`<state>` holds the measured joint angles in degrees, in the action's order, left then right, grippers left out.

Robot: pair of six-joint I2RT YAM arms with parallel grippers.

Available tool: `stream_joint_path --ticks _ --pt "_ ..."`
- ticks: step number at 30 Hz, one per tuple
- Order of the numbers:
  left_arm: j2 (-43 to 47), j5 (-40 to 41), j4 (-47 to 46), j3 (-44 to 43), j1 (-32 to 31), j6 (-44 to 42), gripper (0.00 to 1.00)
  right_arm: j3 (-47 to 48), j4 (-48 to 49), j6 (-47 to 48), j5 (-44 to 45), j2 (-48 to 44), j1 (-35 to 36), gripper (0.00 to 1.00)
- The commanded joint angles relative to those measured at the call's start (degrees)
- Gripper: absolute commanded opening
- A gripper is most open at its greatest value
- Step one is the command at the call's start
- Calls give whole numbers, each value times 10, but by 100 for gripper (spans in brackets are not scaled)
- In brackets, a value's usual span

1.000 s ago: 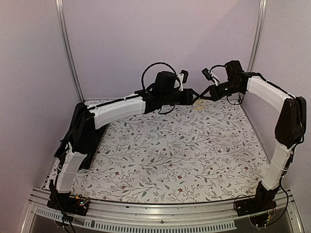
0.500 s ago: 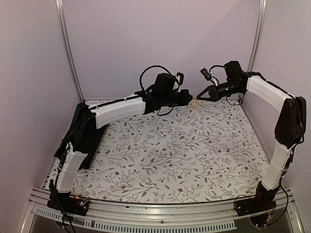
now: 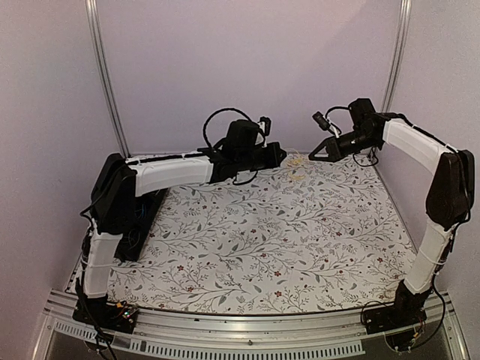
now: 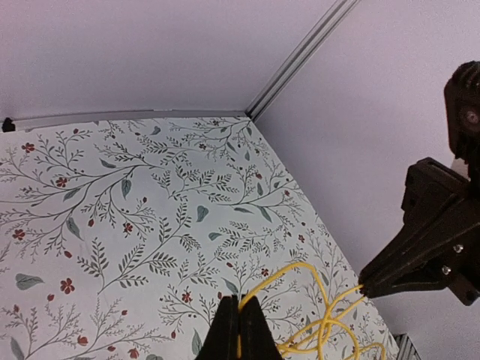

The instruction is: Untangle the cables

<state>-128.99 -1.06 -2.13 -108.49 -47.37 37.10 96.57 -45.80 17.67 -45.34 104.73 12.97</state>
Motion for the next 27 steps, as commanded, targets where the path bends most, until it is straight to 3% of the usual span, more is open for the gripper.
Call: stream_joint_path --ticks 1,5,6,8,10,15,19,27 --pt "52 70 13 38 33 -6 0 -1 -4 -6 29 -41 -29 0" --pt "104 66 -47 115 42 -7 0 -3 -20 15 16 -42 -35 0" --pt "113 56 -72 130 42 -15 0 -1 -31 29 5 -40 -35 4" --pt "122 11 -115 147 41 -28 0 25 -63 59 -28 -24 -35 28" --pt "119 -41 -132 143 40 -36 0 54 -74 65 -61 -7 -32 39" --pt "97 -86 -127 109 21 -58 0 116 -70 70 -90 15 -4 55" --pt "73 -118 -111 61 6 -81 0 137 -74 71 -104 34 10 60" --pt "37 -148 -74 -6 -21 -112 0 120 -73 66 -116 51 25 59"
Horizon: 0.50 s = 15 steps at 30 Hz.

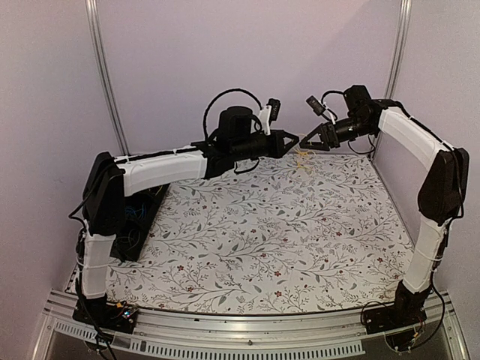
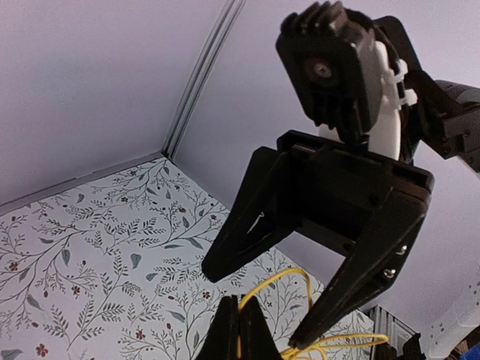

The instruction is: Untangle the cables

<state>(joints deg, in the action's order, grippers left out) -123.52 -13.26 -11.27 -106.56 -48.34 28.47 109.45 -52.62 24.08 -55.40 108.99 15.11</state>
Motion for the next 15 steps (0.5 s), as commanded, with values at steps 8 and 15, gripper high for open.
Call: stream_joint_path --ticks 8,15 --pt "-26 2 56 -44 -25 -41 0 -7 2 -16 1 4 4 3" --pt "-85 70 92 -86 -20 -14 15 15 -37 10 -41 -24 4 0"
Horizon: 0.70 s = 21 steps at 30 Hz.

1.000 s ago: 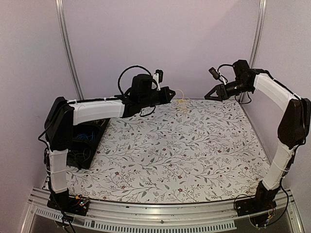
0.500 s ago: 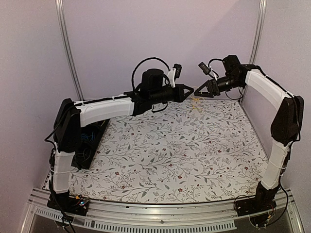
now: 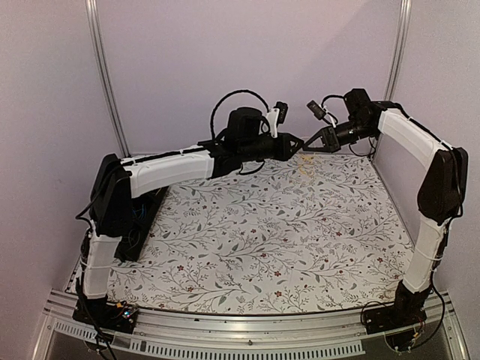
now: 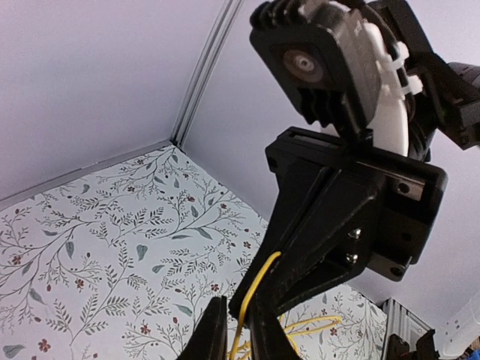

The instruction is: Untangle the cables

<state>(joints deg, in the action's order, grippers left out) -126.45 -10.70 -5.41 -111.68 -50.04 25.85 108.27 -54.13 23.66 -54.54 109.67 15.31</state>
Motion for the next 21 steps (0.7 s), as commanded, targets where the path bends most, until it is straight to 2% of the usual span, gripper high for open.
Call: stream_joint_path --ticks 1,4,6,13,14,17,21 --pt "-75 49 37 -53 -1 22 15 32 -26 13 -66 -35 2 0" --pt "-123 66 51 -89 15 51 6 44 -25 -4 -99 -53 2 0" --pt "-131 76 44 -70 27 56 0 57 -32 -6 -105 -67 2 0" --pt "-122 84 49 24 54 45 0 113 -16 -39 -124 -102 -8 0" --pt "-117 82 49 35 55 41 2 115 -9 -48 -124 -104 -10 0" --pt "-107 69 49 53 52 18 19 114 0 -56 -114 -107 -10 0" --pt "-90 78 52 74 46 -2 21 103 5 -56 -110 -102 -11 0"
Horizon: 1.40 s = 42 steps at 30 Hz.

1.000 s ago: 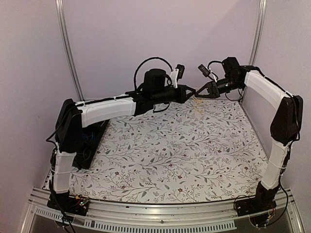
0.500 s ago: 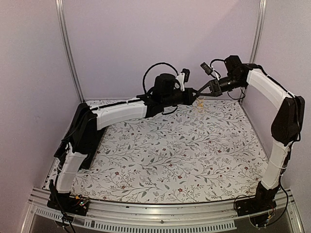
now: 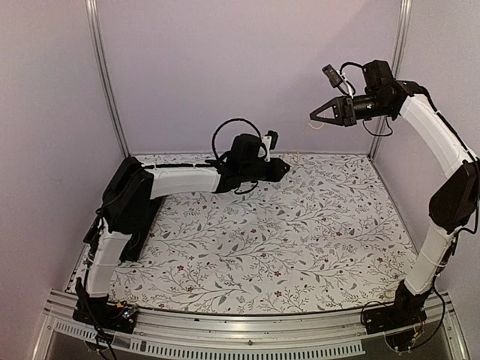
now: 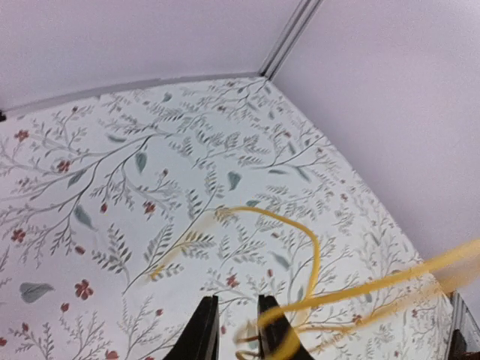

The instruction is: Untangle the cables

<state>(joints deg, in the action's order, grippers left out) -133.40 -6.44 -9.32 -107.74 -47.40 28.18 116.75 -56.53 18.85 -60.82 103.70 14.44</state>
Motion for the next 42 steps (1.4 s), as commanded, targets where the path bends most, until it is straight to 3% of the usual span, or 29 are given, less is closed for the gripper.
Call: stream_joint_path --ticks 1,8,18,25,33,42 --pt "-18 44 103 36 20 -24 21 19 29 -10 -49 -42 -3 0" --pt "-6 100 166 54 26 3 22 38 27 -8 -51 -39 -3 0" --pt "47 111 161 187 40 19 24 95 55 -29 -35 -60 -8 0" --pt "63 130 176 218 40 -8 37 124 97 -69 -27 -78 -11 0" --pt "48 151 219 205 52 1 49 179 181 -178 -42 -86 -40 0" --pt "89 177 274 196 133 45 69 176 171 -195 -40 -106 -68 0"
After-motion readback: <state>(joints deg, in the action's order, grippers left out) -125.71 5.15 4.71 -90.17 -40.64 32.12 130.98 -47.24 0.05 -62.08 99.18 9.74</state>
